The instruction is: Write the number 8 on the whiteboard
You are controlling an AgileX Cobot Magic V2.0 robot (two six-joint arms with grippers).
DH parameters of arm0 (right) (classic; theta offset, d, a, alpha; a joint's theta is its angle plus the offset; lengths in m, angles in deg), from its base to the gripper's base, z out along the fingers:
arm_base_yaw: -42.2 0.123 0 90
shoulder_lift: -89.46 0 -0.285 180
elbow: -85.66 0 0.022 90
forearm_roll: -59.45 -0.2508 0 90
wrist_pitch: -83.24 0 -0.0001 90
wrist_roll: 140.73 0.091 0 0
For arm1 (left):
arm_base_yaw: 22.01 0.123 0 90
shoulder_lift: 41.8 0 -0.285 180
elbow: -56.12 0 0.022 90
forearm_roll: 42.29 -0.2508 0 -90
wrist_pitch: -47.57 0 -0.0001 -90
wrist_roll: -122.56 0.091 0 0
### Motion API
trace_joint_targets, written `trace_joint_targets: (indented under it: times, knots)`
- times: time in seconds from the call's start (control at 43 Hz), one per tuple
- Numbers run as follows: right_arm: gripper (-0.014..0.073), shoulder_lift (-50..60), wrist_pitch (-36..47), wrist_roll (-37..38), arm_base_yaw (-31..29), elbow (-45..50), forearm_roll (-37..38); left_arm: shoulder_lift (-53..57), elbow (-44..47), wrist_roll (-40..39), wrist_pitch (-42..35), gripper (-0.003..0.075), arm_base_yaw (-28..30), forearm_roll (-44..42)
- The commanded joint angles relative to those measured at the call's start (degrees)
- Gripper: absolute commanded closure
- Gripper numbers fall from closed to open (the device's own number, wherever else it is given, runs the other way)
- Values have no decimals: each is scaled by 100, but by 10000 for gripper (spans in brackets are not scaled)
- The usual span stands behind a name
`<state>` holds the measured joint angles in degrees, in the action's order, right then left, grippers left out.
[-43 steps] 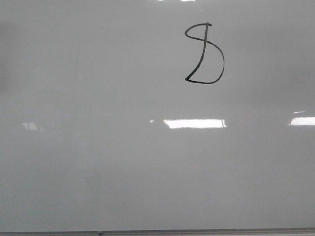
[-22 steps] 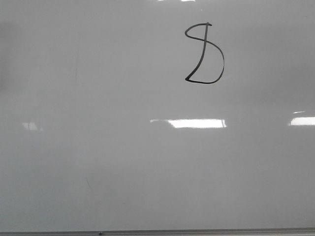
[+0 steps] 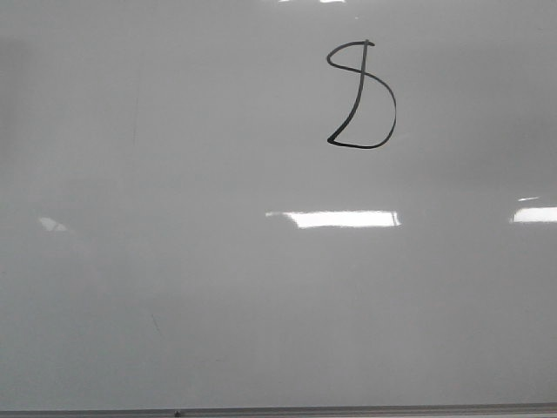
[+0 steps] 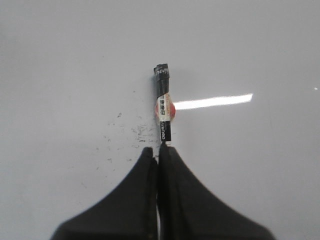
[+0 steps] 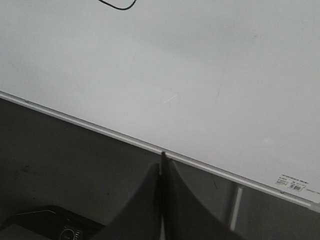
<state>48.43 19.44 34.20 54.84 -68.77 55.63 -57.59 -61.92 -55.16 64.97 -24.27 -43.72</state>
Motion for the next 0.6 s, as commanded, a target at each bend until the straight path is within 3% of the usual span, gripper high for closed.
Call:
trace_joint_targets:
  times: [0.0, 0.256, 0.581]
  knots:
    - [662, -20, 339, -29, -25, -129, 15, 409, 481, 0, -1047, 741, 133, 258]
    - [662, -20, 319, -29, -25, -129, 15, 919, 1651, 0, -2209, 741, 247, 408]
    - [662, -20, 319, -29, -25, -129, 15, 919, 1645, 0, -2307, 741, 247, 371]
